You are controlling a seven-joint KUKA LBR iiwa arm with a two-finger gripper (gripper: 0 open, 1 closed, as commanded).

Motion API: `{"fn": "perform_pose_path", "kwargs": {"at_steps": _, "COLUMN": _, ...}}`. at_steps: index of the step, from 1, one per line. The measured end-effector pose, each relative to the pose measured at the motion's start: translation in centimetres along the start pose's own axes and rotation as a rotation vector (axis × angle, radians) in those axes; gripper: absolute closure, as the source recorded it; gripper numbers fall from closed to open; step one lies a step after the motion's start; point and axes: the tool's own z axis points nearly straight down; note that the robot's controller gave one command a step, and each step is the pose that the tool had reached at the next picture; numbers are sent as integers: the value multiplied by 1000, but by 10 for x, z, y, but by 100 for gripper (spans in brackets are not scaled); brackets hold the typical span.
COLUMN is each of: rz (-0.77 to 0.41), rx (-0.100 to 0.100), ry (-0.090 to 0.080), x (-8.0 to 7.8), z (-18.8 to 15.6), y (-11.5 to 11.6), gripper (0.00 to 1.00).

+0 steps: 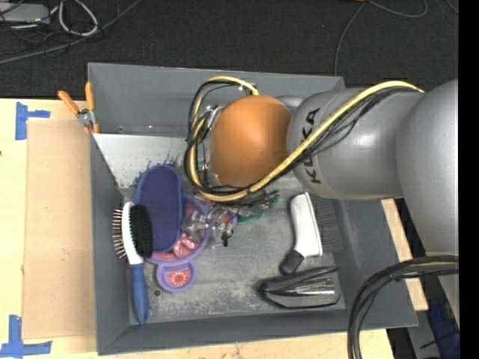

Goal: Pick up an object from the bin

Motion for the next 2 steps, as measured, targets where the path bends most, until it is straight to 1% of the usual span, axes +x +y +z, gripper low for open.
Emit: {"fn": "perform_pose_path", "kwargs": {"at_steps": 2, "rz": 5, "rx": 0, "ry": -1, "x": -1, "z": -12, "y": 0, "gripper": 100}}
